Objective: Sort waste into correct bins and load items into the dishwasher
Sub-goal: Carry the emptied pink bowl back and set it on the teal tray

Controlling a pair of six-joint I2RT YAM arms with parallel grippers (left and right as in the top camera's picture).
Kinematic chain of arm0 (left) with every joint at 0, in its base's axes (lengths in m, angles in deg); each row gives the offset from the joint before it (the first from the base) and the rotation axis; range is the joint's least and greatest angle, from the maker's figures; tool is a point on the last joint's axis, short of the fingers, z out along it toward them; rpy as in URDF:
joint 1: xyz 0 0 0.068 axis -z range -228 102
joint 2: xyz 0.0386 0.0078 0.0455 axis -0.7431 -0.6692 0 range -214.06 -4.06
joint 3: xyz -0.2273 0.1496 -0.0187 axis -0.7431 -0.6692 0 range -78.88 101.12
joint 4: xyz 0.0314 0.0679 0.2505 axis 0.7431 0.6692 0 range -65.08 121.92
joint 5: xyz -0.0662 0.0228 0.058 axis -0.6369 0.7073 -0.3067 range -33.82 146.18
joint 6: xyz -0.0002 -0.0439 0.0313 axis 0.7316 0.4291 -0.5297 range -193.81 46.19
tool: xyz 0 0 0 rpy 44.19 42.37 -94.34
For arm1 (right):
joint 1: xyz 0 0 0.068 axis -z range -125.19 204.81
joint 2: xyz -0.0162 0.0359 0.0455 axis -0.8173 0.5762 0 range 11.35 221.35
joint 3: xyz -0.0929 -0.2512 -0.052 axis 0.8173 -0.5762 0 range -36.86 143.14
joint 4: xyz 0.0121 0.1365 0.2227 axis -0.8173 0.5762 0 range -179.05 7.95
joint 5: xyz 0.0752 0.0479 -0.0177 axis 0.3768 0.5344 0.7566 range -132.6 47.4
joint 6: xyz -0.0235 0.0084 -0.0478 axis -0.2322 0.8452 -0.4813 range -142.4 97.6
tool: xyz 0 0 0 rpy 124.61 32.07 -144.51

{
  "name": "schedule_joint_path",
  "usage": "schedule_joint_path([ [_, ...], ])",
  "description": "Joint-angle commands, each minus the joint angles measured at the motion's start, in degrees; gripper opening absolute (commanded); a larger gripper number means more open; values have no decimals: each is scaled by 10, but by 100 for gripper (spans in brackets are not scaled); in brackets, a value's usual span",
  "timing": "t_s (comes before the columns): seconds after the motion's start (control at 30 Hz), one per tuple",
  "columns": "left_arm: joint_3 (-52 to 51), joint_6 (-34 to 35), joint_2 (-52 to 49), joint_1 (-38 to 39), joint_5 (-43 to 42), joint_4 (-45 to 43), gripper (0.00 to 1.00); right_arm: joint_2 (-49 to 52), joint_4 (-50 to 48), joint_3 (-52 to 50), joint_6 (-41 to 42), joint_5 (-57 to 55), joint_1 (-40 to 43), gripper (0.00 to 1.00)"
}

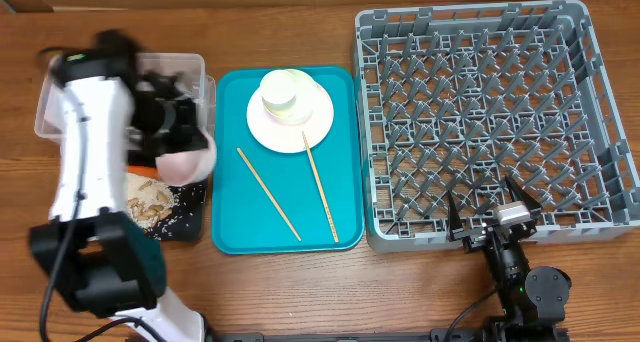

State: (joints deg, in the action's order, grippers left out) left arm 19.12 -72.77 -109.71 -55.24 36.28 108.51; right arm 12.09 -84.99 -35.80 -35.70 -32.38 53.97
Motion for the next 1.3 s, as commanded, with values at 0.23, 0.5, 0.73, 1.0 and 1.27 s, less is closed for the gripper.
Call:
schedule_joint_path([
  [0.23,8,119,19,222,162,6,4,-5,-3,-6,4,-3,-2,100],
  [0.5,-40,204,19,291,224,28,4,-5,-3,-6,4,-3,-2,100],
  [0.73,-147,217,19,291,202,-31,4,-5,-3,-6,4,-3,-2,100],
  [1.0,-233,222,19,291,199,-117,4,-5,-3,-6,4,-3,-2,100],
  [1.27,-258,221,19,291,199,-177,6,-5,-3,-6,4,-3,-2,100],
])
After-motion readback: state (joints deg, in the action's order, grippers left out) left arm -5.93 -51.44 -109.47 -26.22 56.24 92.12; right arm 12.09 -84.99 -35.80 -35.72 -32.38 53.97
